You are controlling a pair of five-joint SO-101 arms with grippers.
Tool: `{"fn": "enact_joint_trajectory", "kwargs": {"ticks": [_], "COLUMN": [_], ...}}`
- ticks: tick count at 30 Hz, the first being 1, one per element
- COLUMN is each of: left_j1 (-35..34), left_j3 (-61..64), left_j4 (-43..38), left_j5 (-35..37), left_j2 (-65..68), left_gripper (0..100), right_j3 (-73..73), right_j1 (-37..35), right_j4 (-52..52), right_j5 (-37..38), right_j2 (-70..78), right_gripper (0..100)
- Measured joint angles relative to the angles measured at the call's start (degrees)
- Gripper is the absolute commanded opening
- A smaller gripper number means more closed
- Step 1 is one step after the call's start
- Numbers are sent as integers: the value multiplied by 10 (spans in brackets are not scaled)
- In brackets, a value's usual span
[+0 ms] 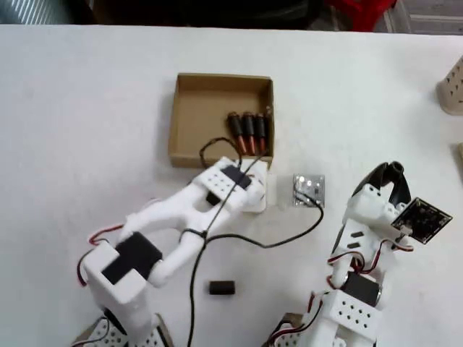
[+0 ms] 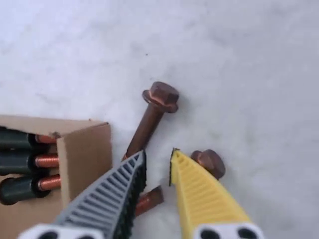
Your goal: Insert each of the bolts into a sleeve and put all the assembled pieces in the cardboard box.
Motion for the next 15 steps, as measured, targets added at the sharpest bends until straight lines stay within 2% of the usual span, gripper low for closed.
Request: {"fn": "enact_joint_trajectory", "kwargs": {"ticks": [10, 15], "left_j1": [-4, -19], "left_j3": [-3, 30], "left_j4": [9, 13], "left_j5": [-9, -2], "left_j2": [-8, -95], "left_gripper": [129, 129], "right_j3": [0, 0], "right_j1": [0, -11], "right_j4": [0, 0], "right_j5": [0, 0], "right_j2": [0, 0], "right_gripper": [17, 17]}}
